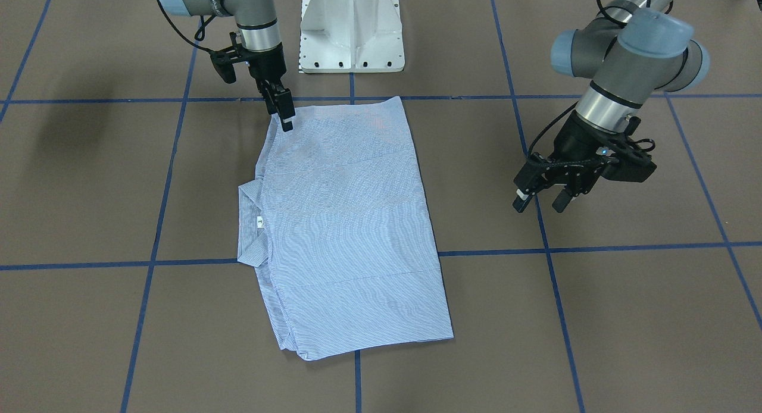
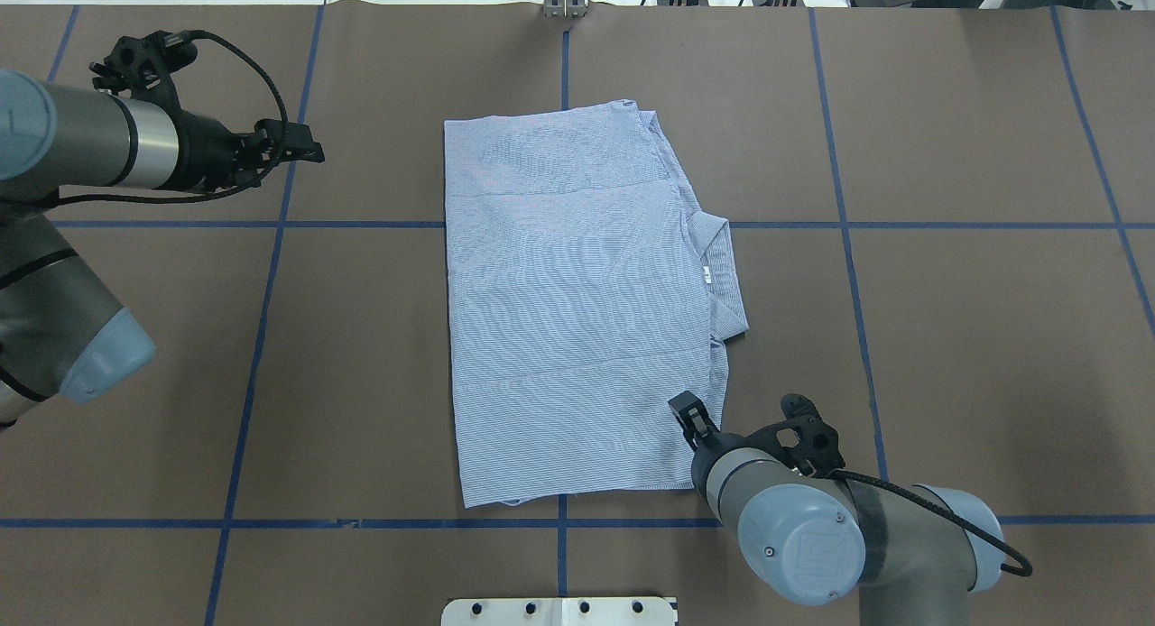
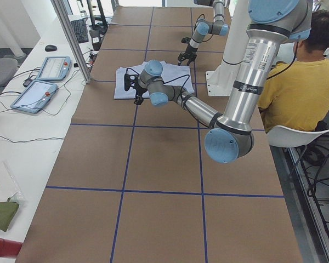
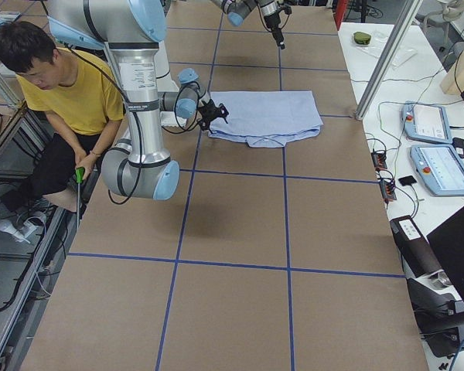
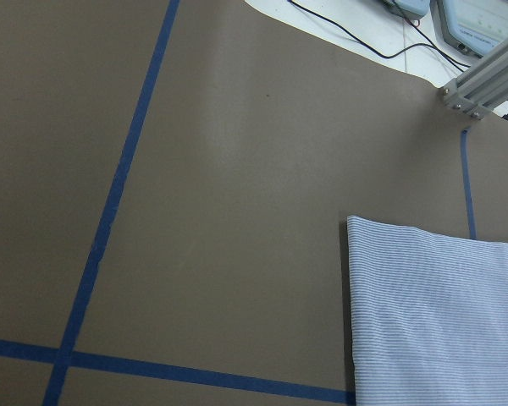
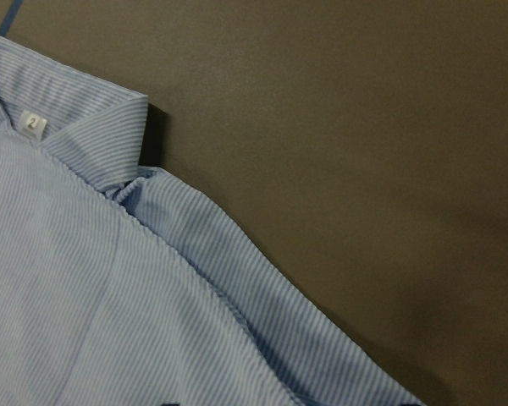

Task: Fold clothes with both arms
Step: 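Move the right gripper to the shirt corner nearest the robot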

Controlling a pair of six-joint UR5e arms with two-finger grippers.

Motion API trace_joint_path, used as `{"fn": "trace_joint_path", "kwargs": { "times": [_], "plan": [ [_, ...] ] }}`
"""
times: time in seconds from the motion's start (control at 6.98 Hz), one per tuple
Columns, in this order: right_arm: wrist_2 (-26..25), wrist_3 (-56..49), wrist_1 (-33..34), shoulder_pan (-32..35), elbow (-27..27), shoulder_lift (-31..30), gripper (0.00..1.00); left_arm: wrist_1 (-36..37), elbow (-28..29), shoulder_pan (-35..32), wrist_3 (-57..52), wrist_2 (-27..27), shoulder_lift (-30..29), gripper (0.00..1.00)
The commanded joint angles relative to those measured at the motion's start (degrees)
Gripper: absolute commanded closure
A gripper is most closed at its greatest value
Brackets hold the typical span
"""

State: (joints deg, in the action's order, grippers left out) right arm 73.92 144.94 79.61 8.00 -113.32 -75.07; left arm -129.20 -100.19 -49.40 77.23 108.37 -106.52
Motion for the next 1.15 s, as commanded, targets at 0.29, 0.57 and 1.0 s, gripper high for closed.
{"fn": "trace_joint_path", "kwargs": {
  "times": [0.29, 0.57, 1.0],
  "plan": [
    [-0.01, 0.6, 0.02, -1.4, 0.2, -0.08, 0.1, 0.0, -0.53, 0.0, 0.99, 0.0, 0.08, 0.0],
    [-0.01, 0.6, 0.02, -1.76, 0.29, 0.27, 0.23, 0.0, -0.53, 0.0, 0.99, 0.0, 0.08, 0.0],
    [-0.1, 3.48, 0.02, -1.93, 0.12, 0.01, 1.0, 0.09, -0.53, 0.0, 1.08, 0.0, 0.08, 0.0]
  ]
}}
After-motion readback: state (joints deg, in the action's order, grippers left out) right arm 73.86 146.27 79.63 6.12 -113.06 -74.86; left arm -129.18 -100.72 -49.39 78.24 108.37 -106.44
